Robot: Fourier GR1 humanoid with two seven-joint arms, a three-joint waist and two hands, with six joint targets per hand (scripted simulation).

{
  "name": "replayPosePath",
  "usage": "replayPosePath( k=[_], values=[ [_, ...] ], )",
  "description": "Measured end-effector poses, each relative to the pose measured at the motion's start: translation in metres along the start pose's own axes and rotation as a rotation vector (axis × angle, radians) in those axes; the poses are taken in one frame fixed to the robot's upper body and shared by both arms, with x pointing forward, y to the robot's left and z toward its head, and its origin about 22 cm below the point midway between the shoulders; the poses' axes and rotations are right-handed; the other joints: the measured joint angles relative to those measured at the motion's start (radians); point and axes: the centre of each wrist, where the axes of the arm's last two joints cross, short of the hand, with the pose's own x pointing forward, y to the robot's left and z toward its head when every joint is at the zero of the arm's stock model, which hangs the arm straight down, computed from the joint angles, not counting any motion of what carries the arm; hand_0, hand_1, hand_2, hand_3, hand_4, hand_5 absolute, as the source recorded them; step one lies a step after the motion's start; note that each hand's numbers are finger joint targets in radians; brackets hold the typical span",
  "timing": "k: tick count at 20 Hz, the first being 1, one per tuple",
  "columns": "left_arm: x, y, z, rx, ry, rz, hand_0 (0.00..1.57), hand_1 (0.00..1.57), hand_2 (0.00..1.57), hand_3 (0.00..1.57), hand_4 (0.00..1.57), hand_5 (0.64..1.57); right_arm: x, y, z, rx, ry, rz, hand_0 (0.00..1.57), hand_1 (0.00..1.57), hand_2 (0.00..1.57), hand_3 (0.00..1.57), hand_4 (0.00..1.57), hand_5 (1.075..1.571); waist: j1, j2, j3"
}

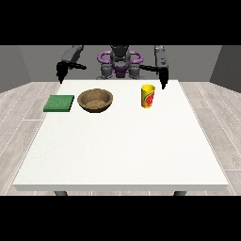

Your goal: Pick the cup and pour the ball into the bowl, then pick the bowl and place it on the pad

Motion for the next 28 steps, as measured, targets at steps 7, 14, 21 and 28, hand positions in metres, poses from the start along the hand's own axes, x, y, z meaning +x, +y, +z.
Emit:
replayPosePath(
  k=[7, 14, 21, 28],
  values=[
    [-0.030, -0.012, 0.001, 0.040, -0.025, -0.009, 0.00, 0.00, 0.00, 0.00, 0.00, 1.271, -0.006, -0.018, -0.002, 0.007, -0.025, -0.011, 0.00, 0.00, 0.00, 0.00, 0.00, 1.559, -0.026, 0.044, 0.0000],
    [-0.054, -0.015, -0.002, 0.064, -0.023, -0.012, 0.00, 0.00, 0.00, 0.00, 0.00, 1.238, -0.010, -0.031, -0.004, 0.013, -0.045, -0.011, 0.00, 0.00, 0.00, 0.00, 0.00, 1.560, -0.041, 0.064, 0.0002],
    [-0.060, 0.007, -0.004, 0.134, -0.059, -0.276, 1.31, 1.31, 1.57, 1.57, 0.83, 1.511, 0.002, -0.044, -0.013, 0.051, -0.091, -0.020, 0.00, 0.00, 0.00, 0.00, 0.00, 1.556, -0.098, 0.116, 0.0006],
    [-0.058, -0.007, -0.019, 0.191, -0.110, -0.427, 1.36, 1.36, 1.57, 1.57, 0.91, 1.511, 0.017, -0.075, -0.019, 0.044, -0.107, -0.012, 0.00, 0.00, 0.00, 0.00, 0.00, 1.555, -0.125, 0.128, 0.0053]
  ],
)
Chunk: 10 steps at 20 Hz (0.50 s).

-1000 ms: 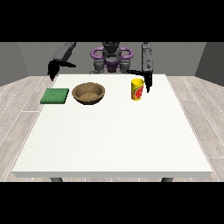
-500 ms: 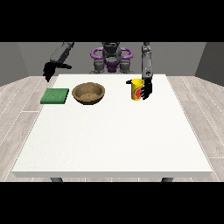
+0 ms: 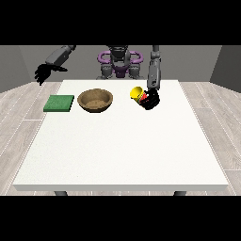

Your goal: Pick the cup and pour the ball into the bowl, then pick the bowl and place it on the pad

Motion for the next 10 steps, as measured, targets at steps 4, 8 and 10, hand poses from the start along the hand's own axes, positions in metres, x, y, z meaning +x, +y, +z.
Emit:
replayPosePath(
  k=[4, 8, 10],
  values=[
    [0.009, -0.014, -0.001, -0.073, 0.028, -0.076, 1.37, 1.37, 1.57, 1.57, 1.02, 1.532, -0.009, -0.022, 0.014, -0.050, 0.084, 0.009, 0.00, 0.00, 0.06, 0.00, 0.00, 1.558, 0.042, -0.091, -0.0022],
    [0.028, -0.036, -0.006, -0.169, 0.023, -0.165, 1.37, 1.37, 1.57, 1.57, 1.05, 1.558, -0.021, -0.042, 0.034, -0.114, 0.177, 0.020, 0.00, 0.00, 0.10, 0.00, 0.00, 1.560, 0.099, -0.191, -0.0023],
    [0.037, -0.048, -0.004, -0.229, 0.030, -0.206, 1.40, 1.40, 1.57, 1.57, 1.11, 1.567, -0.031, -0.044, 0.046, -0.147, 0.229, 0.022, 0.00, 0.00, 0.14, 0.00, 0.00, 1.560, 0.128, -0.251, -0.0025]
  ],
)
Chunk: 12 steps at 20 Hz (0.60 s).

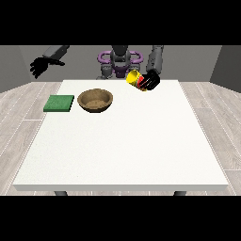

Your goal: Pick the cup and pour the ball into the bowl, then pick the bowl and place it on the pad

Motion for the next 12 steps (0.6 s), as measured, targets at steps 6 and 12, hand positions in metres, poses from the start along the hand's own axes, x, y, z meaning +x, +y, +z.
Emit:
replayPosePath(
  k=[6, 12],
  values=[
    [0.028, -0.028, 0.002, -0.124, -0.020, -0.188, 1.35, 1.35, 1.57, 1.57, 1.05, 1.569, -0.026, -0.018, 0.034, -0.058, 0.110, 0.017, 0.00, 0.00, 0.00, 0.00, 0.00, 1.560, 0.065, -0.102, 0.0001],
    [0.065, -0.044, -0.006, -0.171, -0.053, -0.276, 1.33, 1.33, 1.57, 1.57, 1.02, 1.569, -0.039, -0.029, 0.055, -0.092, 0.126, 0.015, 0.00, 0.00, 0.00, 0.00, 0.00, 1.552, 0.097, -0.120, -0.0011]
  ],
)
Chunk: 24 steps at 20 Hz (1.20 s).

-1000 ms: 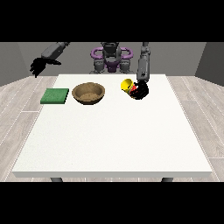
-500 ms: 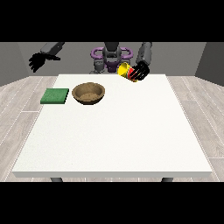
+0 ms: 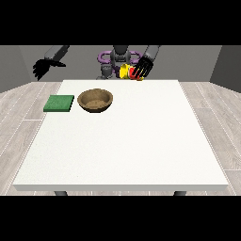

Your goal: Pick the cup and pour the ball into the bowl, then pick the bowl and place it on the pad

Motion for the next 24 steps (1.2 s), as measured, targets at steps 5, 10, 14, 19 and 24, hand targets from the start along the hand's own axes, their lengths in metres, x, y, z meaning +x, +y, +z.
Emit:
replayPosePath(
  k=[5, 10, 14, 19, 24],
  values=[
    [0.027, -0.001, -0.007, -0.013, -0.053, -0.100, 0.94, 0.94, 1.57, 1.57, 0.91, 1.571, 0.003, -0.009, -0.002, -0.012, -0.004, -0.004, 0.00, 0.00, 0.00, 0.00, 0.00, 1.547, 0.004, 0.009, -0.0006],
    [0.059, -0.002, -0.012, -0.013, -0.100, -0.209, 0.53, 0.53, 1.57, 1.57, 0.93, 1.569, 0.018, -0.008, -0.023, 0.002, -0.022, 0.004, 0.00, 0.00, 0.00, 0.03, 0.00, 1.533, -0.007, 0.030, -0.0004],
    [0.084, 0.000, -0.017, 0.008, -0.146, -0.306, 0.55, 0.55, 1.57, 1.57, 0.88, 1.571, 0.028, 0.009, -0.045, 0.024, -0.040, 0.019, 0.00, 0.00, 0.00, 0.22, 0.00, 1.533, -0.020, 0.058, -0.0007],
    [0.093, -0.011, -0.006, 0.005, -0.195, -0.429, 0.28, 0.28, 1.57, 1.57, 0.86, 1.570, 0.030, 0.033, -0.061, 0.054, -0.036, 0.020, 0.00, 0.00, 0.00, 0.30, 0.00, 1.528, -0.041, 0.063, -0.0013],
    [0.107, -0.015, 0.000, -0.003, -0.266, -0.535, 0.32, 0.32, 1.57, 1.57, 0.96, 1.534, 0.039, 0.046, -0.076, 0.080, -0.074, -0.002, 0.00, 0.00, 0.00, 0.26, 0.00, 1.526, -0.058, 0.100, -0.0008]
  ],
)
